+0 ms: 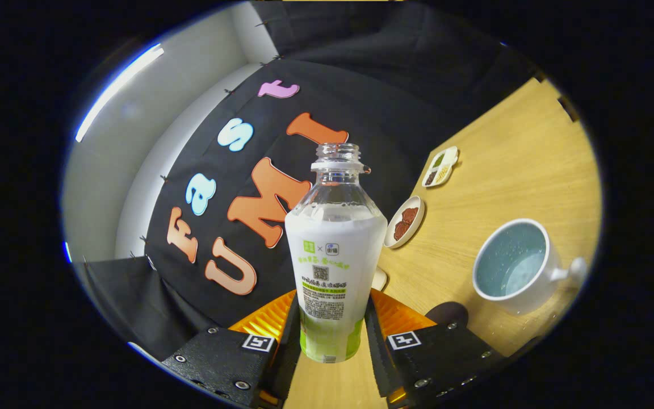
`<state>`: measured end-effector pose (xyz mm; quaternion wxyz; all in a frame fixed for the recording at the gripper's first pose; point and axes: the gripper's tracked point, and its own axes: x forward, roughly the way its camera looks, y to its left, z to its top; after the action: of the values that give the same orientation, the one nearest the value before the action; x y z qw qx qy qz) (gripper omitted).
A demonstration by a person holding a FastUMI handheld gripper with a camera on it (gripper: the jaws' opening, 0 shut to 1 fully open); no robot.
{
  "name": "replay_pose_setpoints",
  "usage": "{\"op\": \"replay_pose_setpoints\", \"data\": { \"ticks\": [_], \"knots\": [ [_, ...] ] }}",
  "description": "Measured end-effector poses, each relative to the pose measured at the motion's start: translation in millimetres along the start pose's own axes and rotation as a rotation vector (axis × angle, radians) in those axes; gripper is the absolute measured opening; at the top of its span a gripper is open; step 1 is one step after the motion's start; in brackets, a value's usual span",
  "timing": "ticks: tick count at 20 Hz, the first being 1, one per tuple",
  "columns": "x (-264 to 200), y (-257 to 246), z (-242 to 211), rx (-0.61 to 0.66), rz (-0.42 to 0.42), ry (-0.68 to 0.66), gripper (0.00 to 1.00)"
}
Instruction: Take the bottle from table, then pour the juice into the cup, finally place the bottle on the coaster
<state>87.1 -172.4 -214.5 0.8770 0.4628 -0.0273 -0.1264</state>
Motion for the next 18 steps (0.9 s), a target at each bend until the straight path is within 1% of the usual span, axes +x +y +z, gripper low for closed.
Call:
{"op": "replay_pose_setpoints", "data": {
  "ticks": [5, 8, 10, 15, 17, 18],
  "knots": [
    [13, 12, 6, -0.288, 0.025, 0.006, 0.58],
    [17, 21, -2, -0.527, 0.044, 0.021, 0.58],
    [21, 17, -9, -0.679, 0.042, 0.032, 0.58],
    [35, 6, -26, -0.908, -0.003, 0.062, 0.58],
    [39, 0, -33, -0.961, -0.015, 0.077, 0.58],
    [40, -6, -35, -0.983, -0.035, 0.084, 0.58]
  ]
}}
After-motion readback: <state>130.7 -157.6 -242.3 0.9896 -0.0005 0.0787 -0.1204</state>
